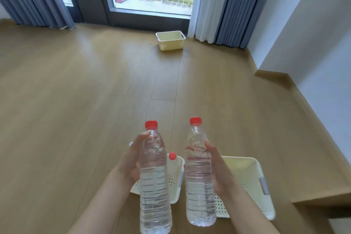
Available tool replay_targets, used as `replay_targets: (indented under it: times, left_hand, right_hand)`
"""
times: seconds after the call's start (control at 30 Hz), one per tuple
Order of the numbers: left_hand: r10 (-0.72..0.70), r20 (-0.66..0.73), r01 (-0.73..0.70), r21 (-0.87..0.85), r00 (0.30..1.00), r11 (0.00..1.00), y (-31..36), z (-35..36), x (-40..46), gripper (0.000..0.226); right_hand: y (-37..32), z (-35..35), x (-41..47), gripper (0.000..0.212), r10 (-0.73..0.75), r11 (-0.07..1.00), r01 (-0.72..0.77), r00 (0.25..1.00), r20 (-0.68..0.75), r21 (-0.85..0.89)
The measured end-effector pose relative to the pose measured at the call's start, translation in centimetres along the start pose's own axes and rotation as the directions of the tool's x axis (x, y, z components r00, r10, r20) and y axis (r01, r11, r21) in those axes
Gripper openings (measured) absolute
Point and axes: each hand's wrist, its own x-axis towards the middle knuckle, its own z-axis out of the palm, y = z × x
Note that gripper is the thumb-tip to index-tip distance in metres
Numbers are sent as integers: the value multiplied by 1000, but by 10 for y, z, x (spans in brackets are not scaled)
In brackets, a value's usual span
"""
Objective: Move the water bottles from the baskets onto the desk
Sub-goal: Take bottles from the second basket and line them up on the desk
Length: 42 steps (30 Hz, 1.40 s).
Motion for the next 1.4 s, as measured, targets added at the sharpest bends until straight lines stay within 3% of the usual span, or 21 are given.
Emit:
replay_targets:
  times: [0.1,0.2,0.27,0.37,0.47,0.6,0.7,0.77,1.0,1.17,1.27,1.33,1.4]
  left_hand:
    - [7,-68,0,102,998,995,40,85,-36,43]
    - [94,-203,-25,320,975,947,79,176,-69,21]
    - [69,-149,-19,316,986,949,103,239,-93,25]
    - [63,-48,-46,284,997,958,128,326,-130,49]
    - [120,15,-117,360,993,926,137,398,-161,40]
    - [163,15,-152,457,986,876,129,450,-186,45]
    - [170,35,-164,506,985,847,113,471,-200,29]
    - [156,57,-161,549,986,820,100,483,-211,33]
    - [28,183,-141,638,983,757,26,533,-255,18]
    - [-139,295,-107,682,945,724,-46,574,-278,28]
    - [-213,352,-120,723,912,681,-96,605,-298,20]
    - [-257,388,-130,736,885,664,-132,626,-315,18]
    - [-291,428,-139,732,856,667,-169,646,-334,18]
  right_hand:
    - [-68,37,-47,70,-53,998,51,996,-66,-35]
    - [-139,82,-98,63,-69,998,68,993,-99,-11]
    - [-183,108,-129,70,-94,994,83,978,-184,-65]
    - [-239,144,-178,76,-205,964,136,930,-306,-230]
    - [-281,170,-224,64,-282,948,202,889,-360,-245]
    - [-301,184,-279,62,-424,900,302,776,-467,-314]
    - [-296,193,-323,56,-453,889,318,716,-531,-330]
    - [-287,198,-351,65,-457,889,324,681,-572,-324]
    - [-243,202,-450,75,-527,835,398,378,-761,-380]
    - [-211,203,-544,49,-479,827,414,163,-862,-381]
    - [-190,192,-605,46,-447,805,445,22,-894,-392]
    - [-177,189,-645,57,-432,781,468,-71,-899,-413]
    - [-162,181,-685,84,-399,767,485,-153,-904,-420]
